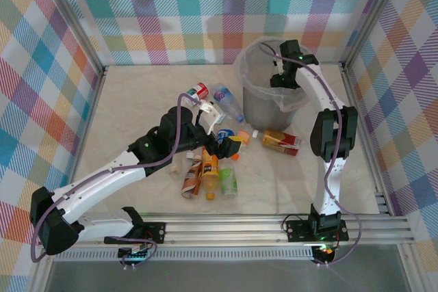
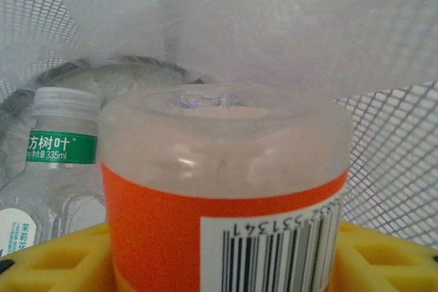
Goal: Put the plastic bottles in the bin
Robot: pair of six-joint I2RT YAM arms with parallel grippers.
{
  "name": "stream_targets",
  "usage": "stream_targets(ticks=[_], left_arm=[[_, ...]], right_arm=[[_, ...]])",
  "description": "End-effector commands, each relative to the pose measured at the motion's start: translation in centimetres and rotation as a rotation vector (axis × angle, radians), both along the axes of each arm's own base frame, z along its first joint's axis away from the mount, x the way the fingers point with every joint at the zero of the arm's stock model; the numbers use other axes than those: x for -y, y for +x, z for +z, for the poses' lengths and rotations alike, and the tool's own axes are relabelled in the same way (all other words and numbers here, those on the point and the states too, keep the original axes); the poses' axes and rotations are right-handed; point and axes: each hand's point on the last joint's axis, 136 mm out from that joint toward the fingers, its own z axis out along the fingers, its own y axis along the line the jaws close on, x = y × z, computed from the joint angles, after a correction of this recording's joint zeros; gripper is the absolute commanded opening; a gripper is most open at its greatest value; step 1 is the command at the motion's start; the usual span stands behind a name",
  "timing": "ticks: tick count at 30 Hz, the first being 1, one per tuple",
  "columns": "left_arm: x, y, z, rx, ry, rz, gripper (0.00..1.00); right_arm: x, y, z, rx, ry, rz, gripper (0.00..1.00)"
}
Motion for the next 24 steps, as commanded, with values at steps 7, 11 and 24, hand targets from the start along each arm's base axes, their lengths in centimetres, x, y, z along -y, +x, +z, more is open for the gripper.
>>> stream_targets(ticks=[7, 11, 24], left_arm=[[0.0, -0.1, 0.9, 0.017, -0.011, -0.015, 1.00], [-0.1, -0.2, 1.0, 0.020, -0.010, -0.015, 1.00], [-0.6, -0.4, 1.8, 0.046, -0.022, -0.008, 1.00]], right_arm=[[0.1, -0.6, -1.7, -0.046, -0.028, -0.011, 0.70], [0.0, -0.6, -1.1, -0.035, -0.019, -0.014, 0.71], [-2.3, -2.7, 6.9, 0.086, 0.134, 0.039, 0.69]])
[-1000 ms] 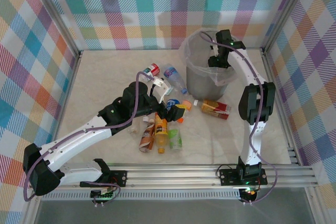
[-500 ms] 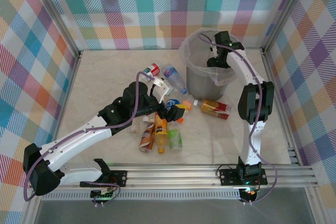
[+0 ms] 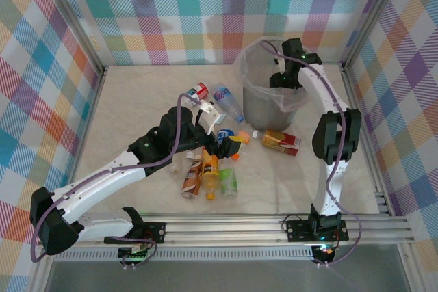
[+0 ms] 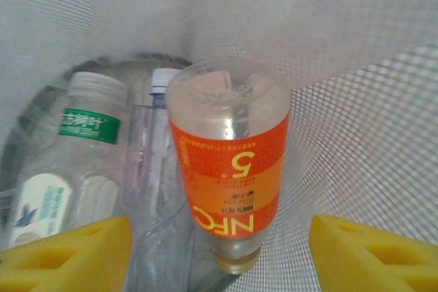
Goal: Put the plastic bottles in the bin
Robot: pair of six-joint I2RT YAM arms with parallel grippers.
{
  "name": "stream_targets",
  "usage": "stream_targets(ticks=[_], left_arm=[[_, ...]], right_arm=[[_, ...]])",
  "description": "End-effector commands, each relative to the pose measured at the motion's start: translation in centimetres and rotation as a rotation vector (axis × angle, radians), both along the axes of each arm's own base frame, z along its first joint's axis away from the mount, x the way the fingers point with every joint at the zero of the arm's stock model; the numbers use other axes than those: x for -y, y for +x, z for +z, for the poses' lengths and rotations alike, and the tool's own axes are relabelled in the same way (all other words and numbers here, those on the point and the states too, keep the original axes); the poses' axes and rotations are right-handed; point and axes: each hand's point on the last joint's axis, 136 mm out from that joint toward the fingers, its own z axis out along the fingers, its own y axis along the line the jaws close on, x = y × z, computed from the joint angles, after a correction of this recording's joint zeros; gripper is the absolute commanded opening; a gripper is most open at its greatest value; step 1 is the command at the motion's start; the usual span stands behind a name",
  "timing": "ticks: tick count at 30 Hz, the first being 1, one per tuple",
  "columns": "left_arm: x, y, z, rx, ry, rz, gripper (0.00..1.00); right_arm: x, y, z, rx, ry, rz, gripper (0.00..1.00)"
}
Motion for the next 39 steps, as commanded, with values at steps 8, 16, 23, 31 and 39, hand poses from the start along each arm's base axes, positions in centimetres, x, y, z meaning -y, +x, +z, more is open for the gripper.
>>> stream_targets(ticks=[8, 16, 23, 31, 39], left_arm=[[-1.2, -0.5, 2.7, 0.071, -0.043, 0.011, 1.00], [-1.7, -0.8, 3.4, 0.095, -0.046, 0.013, 1.00], [-1.8, -1.0, 3.0, 0.126, 0.022, -0.012, 1.00], [-3.3, -1.7, 2.6, 0.110, 0.122, -0.008, 1.00], [-6.1, -4.9, 1.0, 0.047, 0.223, -0.056, 1.00]], right_arm=[[-2.3, -4.3, 9.1, 0.152, 0.130, 0.062, 0.69], [-3.4, -7.9, 13.9, 0.258, 0.237, 0.070, 0.70], [-4.8, -12.7, 16.6, 0.312, 0.320, 0.100, 0.70], [-6.1, -19.0, 16.4, 0.283, 0.408, 0.100, 0.70], [-8.0, -24.6, 13.3, 0.184, 0.535, 0.074, 0.70]])
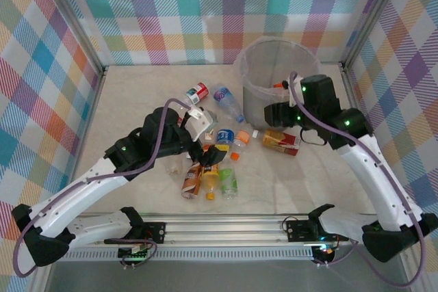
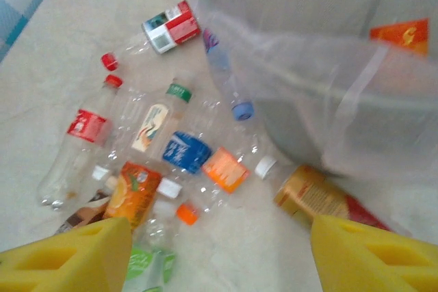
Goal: Put the plastic bottles in the bin
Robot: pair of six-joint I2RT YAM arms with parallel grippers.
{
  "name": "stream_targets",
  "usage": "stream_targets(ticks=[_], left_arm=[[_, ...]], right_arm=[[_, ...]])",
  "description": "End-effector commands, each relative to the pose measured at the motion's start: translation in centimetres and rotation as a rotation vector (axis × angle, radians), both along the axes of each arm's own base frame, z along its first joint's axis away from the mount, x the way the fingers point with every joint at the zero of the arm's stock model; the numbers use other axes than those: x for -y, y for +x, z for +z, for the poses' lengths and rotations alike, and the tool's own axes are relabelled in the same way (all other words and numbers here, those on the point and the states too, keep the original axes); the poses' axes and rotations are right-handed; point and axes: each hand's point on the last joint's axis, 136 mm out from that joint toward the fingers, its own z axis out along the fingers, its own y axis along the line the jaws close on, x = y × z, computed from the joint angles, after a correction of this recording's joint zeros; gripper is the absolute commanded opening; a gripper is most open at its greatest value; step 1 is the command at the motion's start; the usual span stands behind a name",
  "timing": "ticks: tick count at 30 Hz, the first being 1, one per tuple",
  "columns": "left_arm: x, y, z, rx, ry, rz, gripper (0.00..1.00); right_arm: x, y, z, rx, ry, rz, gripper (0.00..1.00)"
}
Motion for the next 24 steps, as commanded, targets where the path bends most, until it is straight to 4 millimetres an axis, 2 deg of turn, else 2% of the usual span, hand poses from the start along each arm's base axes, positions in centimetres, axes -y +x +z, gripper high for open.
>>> stream_targets(ticks=[1, 7, 12, 15, 20, 24], left_arm=[[-2.2, -1.9, -0.9, -0.025, 0.074, -0.020, 1.00], [-4.6, -3.6, -3.4, -0.056, 0.119, 0.000, 1.00], [-5.7, -4.0, -5.3, -0.070, 0.117, 0.033, 1.00], [-6.0, -4.2, -6.4, -0.080, 0.126, 0.036, 1.00], [-5.6, -4.0, -7.0, -0.080, 0.117, 0.033, 1.00], [-5.3, -3.9, -7.7, -0.094, 0.127, 0.029, 1.00]], right_arm=[[-1.1, -1.8, -1.0, -0.068, 0.098, -0.022, 0.69], [-3.0, -3.8, -4.7, -0.170, 0.168, -0.031, 0.70], [-4.4, -4.8, -7.7, -0.242, 0.184, -0.044, 0.71], [-5.2, -5.3, -9.8, -0.286, 0.180, -0.061, 0.71], [-6.9, -6.4, -13.4, -0.350, 0.146, -0.074, 0.73], [-8.4, -7.2, -15.3, -0.382, 0.099, -0.064, 0.74]])
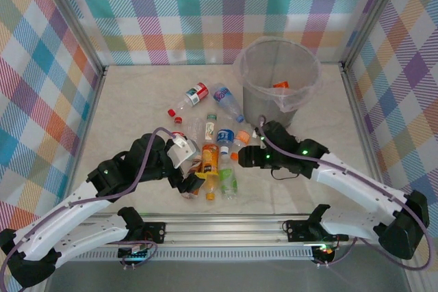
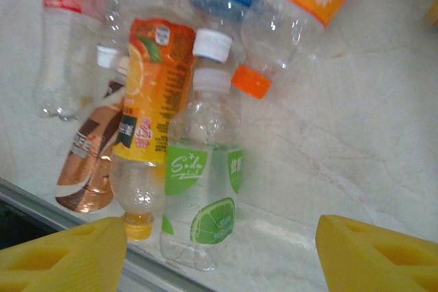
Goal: Put the plastic bottles in the bin
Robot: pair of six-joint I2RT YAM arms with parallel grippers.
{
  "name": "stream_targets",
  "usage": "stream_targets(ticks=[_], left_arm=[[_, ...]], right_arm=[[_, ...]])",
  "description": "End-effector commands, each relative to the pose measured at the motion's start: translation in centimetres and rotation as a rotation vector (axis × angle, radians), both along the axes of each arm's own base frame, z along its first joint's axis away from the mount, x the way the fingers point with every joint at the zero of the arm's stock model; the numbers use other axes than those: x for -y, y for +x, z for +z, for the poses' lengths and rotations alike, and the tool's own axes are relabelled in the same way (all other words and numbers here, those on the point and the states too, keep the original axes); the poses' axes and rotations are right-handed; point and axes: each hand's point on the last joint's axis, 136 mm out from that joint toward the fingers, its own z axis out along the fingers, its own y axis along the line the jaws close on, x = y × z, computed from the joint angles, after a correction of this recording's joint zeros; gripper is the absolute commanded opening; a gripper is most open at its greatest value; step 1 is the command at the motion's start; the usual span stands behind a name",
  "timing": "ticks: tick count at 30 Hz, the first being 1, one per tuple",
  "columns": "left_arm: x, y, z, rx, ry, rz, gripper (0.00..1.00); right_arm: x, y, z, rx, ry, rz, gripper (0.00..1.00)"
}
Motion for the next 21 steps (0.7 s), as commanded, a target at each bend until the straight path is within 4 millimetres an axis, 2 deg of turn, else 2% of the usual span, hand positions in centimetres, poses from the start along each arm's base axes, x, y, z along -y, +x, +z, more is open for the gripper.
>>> stream_targets(ticks=[1, 14, 21], left_arm=[[0.4, 0.4, -0.1, -0.001, -0.022, 0.009, 1.00], [0.1, 0.7, -0.5, -0.001, 0.000, 0.030, 1.00], [-0.4, 1.1, -1.0, 0.002, 0.031, 0.054, 1.00]], right_arm=[[-1.6, 0.2, -0.8, 0.000, 0.015, -0.030, 0.74], [-6.5, -1.5, -6.2, -0.097, -0.044, 0.046, 0.80], [-6.9, -1.3, -8.5, -0.130, -0.089, 0.023, 0.81]])
